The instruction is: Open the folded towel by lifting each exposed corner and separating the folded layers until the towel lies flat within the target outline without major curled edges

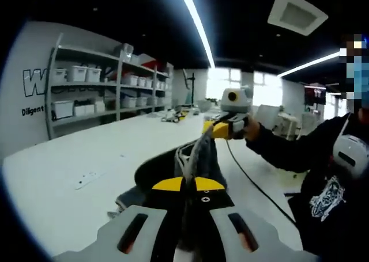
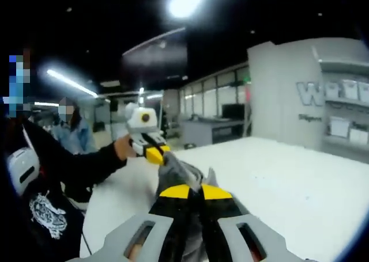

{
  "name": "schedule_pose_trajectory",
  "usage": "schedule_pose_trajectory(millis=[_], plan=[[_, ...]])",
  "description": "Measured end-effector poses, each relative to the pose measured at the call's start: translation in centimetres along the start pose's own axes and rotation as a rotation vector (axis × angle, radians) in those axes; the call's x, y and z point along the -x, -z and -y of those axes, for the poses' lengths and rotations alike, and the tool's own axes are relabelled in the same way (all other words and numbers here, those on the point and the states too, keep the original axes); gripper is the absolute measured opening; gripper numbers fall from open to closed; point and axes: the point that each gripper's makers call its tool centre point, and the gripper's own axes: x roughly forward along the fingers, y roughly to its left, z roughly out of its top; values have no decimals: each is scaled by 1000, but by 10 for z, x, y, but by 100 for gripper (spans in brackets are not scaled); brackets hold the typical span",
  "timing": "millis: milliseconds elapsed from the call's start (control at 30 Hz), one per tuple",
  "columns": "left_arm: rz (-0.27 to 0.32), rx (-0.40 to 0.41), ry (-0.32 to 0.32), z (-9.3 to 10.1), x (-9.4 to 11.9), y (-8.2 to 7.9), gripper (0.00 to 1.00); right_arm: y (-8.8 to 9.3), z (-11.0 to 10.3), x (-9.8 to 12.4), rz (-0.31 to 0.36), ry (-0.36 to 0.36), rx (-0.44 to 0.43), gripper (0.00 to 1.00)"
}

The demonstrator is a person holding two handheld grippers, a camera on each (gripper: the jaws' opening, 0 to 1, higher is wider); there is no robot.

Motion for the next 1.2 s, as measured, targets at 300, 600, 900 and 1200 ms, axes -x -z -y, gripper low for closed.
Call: schedule_pose_trajectory(millis=[300,600,900,1200], plan=[[16,-49,-12,28,8,19,2,10,-23,6,3,-38,71,1],[22,-88,-17,49,15,24,2,16,-47,13,5,-73,127,1],[44,-209,-45,71,16,29,3,21,-65,21,15,-112,180,1],[66,-250,-62,91,17,37,3,26,-72,28,41,-141,184,1]])
